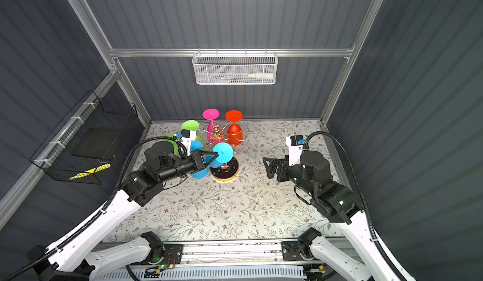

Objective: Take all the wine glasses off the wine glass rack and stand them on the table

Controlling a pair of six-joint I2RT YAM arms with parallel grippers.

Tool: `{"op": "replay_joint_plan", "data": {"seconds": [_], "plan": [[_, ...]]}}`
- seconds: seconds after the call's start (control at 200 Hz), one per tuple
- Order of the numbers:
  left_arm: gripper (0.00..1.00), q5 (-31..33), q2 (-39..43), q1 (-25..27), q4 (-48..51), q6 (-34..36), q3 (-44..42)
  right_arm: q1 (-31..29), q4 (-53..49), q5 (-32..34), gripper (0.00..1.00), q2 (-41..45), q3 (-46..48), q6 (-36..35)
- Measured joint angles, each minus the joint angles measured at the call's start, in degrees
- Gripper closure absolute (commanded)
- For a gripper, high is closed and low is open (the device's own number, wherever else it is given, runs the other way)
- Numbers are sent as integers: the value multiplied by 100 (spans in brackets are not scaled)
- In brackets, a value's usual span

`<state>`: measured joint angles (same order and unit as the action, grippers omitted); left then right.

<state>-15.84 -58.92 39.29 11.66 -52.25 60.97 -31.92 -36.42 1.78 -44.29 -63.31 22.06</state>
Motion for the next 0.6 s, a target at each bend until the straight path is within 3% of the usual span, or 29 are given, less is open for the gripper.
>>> {"op": "replay_joint_plan", "data": {"seconds": [0.6], "plan": [[100, 153, 127, 0, -420, -529, -238, 2, -2, -11, 1, 92, 0, 0]]}}
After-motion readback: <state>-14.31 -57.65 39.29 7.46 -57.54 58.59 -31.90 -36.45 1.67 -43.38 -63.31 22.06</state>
